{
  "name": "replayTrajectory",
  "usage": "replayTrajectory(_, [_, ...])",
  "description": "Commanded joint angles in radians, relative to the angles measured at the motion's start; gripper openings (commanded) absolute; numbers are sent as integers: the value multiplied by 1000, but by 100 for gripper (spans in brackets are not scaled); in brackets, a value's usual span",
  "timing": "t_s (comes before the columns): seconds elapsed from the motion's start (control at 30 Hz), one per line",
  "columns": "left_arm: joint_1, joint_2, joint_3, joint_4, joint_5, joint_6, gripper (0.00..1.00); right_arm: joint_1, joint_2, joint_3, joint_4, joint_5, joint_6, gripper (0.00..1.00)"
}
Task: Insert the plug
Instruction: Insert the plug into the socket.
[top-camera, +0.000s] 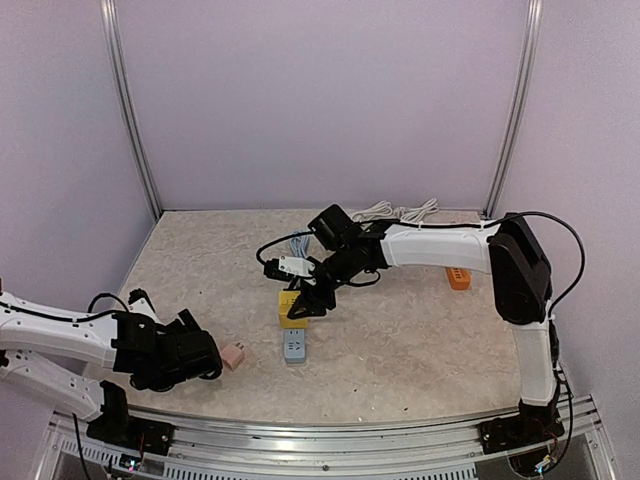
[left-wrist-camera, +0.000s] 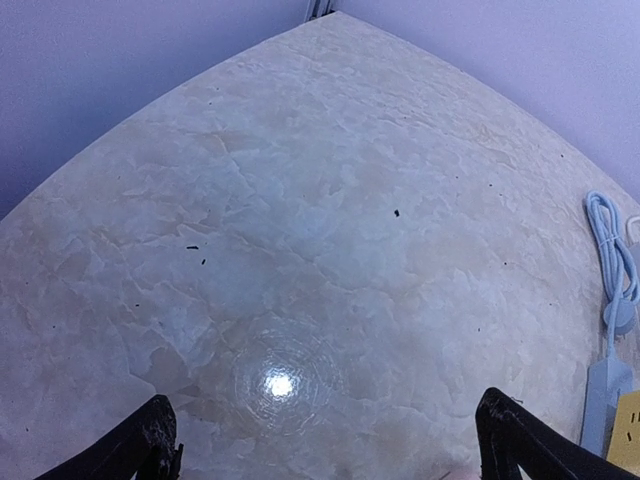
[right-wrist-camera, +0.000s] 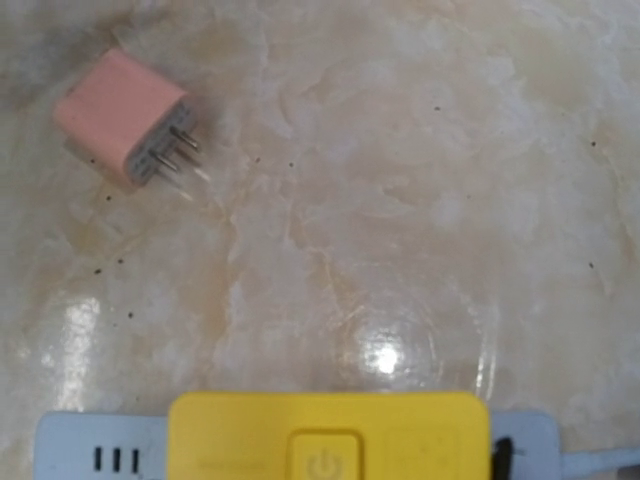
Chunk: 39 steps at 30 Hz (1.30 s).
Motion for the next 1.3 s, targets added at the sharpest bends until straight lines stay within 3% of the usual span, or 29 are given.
replayTrajectory(0.0, [-12,9,23,-56,-13,-38,99,-28,72,-56,-39,38,-4,45])
replayTrajectory(0.27, [-15,21,38,-70,-16,-44,99,-55,130,-63,-53,-13,-10,43])
replayTrajectory(0.87, [-18,64,59,-104,-22,-85,99,-6,214,-56,-134,186,-15,41])
replayTrajectory(1.27, [-22,61,64,-120,-25,-95,99,-17,161,-29,-126,167,-5,59])
